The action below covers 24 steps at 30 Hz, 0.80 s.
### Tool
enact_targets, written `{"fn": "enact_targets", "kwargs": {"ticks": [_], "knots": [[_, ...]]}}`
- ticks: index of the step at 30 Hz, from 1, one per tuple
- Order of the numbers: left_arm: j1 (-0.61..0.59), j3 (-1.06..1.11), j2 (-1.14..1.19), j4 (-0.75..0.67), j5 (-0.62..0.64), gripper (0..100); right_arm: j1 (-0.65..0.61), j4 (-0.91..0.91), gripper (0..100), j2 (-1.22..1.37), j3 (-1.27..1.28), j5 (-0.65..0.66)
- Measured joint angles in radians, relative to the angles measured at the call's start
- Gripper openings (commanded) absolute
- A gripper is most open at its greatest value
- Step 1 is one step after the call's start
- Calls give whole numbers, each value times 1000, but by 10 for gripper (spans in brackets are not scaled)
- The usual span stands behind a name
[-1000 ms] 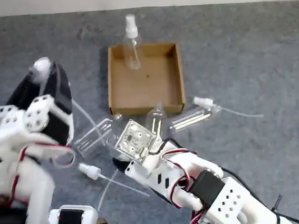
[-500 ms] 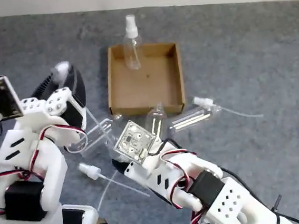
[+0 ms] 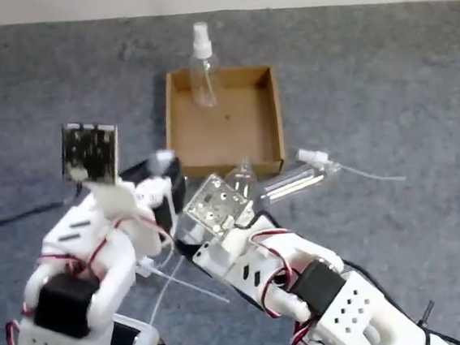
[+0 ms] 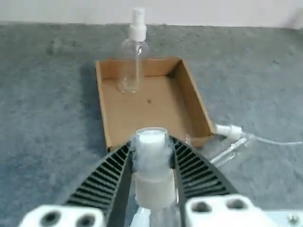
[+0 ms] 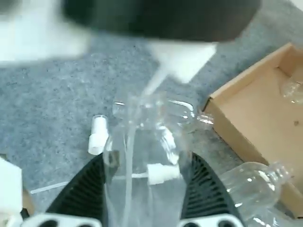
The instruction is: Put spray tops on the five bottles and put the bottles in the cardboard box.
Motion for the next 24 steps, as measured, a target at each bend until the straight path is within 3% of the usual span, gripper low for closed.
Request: {"fn": "enact_targets", "kwargs": {"ticks": [11, 16, 21, 24], "knots": [[11, 227, -285, -21, -55, 4, 11, -14, 3, 2, 8, 0], [20, 296, -292, -87, -60, 4, 11, -176, 3, 6, 25, -6], [20, 319, -301, -127, -60, 4, 11, -310, 3, 8, 60, -150], [20, 324, -301, -127, -61, 4, 11, -351, 3, 8, 74, -163]]}}
